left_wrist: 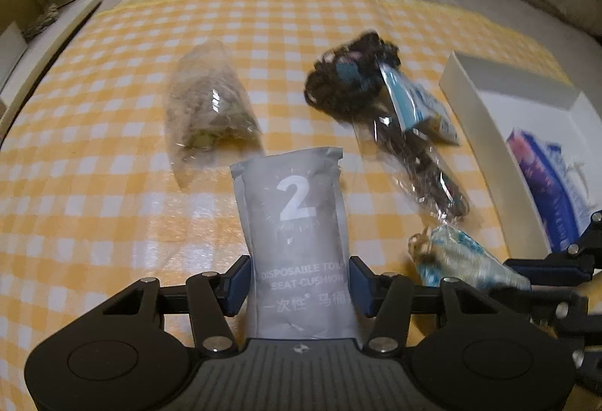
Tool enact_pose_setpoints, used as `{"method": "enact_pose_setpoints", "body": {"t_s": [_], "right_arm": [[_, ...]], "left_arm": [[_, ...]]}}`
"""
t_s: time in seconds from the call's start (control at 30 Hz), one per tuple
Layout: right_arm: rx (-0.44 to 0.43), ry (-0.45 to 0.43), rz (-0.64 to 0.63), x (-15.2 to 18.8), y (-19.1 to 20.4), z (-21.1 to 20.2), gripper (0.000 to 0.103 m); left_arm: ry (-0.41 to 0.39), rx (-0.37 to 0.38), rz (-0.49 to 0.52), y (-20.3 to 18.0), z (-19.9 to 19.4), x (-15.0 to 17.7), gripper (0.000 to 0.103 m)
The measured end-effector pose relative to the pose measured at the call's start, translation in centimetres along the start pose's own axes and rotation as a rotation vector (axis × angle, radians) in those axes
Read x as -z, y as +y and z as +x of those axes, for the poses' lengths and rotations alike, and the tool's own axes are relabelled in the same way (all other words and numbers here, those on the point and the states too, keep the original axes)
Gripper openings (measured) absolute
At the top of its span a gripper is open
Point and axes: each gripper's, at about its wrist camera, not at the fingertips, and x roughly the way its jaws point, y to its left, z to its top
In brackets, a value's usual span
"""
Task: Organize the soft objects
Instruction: 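Grasp the grey pouch with the left tool while the right tool grasps the floral bag, then lift and carry the grey pouch and floral bag over the white box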
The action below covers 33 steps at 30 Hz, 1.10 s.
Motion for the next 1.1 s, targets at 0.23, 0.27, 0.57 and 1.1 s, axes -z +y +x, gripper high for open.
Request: {"method": "enact_pose_setpoints", "body": {"t_s": [0.23,0.27,0.57,1.1], "right_arm": [[0.039,-0.152,0.091,-1.3,-0.7,-3.0,0.009],[0.042,-0.172,0.106,-1.5,-0.8,-3.5,0.009],[0.096,-0.338,0.18,-2.4,-2.0,-7.3,0.008],[0.237,-0.542,0.314,-0.3,-6.5,-14.1,0.008]], "left_arm": [[-0.141,0.011,-0.081,1.6,-4.3,-0.7,0.055],[-0.165,0.007,-0.081,1.6,-4.9,-0.9,0.055],[-0.314,0.036,-0.107,1.0,-9.2,-2.5,0.055],[-0.483,0.108,-0.094,-3.3,-13.4,-4.8,0.055]]}}
